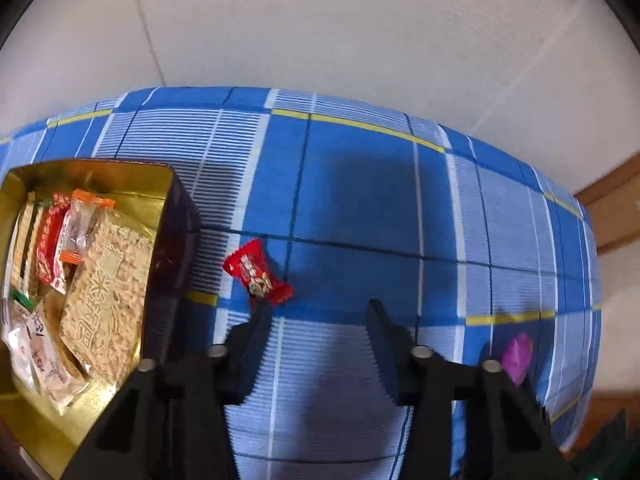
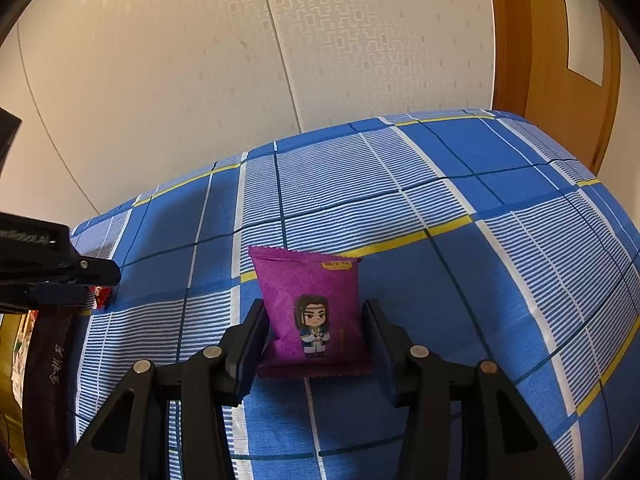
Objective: Organize snacks
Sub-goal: 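Move the left tool to the red candy and grasp it while right holds the pouch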
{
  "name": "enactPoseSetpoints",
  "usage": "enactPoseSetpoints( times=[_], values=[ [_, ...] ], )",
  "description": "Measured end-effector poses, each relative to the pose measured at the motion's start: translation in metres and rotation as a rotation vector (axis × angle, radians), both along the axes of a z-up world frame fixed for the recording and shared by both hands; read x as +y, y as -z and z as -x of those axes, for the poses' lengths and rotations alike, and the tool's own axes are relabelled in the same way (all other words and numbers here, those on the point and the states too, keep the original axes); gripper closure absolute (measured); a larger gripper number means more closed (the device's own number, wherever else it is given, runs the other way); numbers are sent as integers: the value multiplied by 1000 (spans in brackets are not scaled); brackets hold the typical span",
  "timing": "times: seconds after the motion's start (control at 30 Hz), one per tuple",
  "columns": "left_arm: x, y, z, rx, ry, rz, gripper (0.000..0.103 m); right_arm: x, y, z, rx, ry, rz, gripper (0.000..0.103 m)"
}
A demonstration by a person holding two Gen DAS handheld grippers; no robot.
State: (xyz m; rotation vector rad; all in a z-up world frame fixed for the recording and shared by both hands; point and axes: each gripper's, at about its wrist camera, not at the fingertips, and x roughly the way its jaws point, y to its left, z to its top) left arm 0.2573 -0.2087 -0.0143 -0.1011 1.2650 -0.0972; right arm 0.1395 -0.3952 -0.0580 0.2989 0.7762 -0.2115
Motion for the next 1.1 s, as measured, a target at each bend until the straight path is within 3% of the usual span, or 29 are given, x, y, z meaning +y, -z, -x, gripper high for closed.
enactPoseSetpoints(
  times=[0.13, 0.37, 0.9, 1.1],
  values=[
    [2, 6, -6, -10, -27, -12, 68, -1, 0, 1, -6, 1, -12, 54],
    [18, 11, 4, -9, -162, -6, 69, -3, -1, 1, -10, 3, -31, 54],
    [30, 18, -25, -23, -221, 14, 69, -3, -1, 2, -11, 2, -41, 54],
    [14, 19, -40, -62, -182, 4, 58, -4, -1, 2, -12, 1, -50, 54]
  ],
)
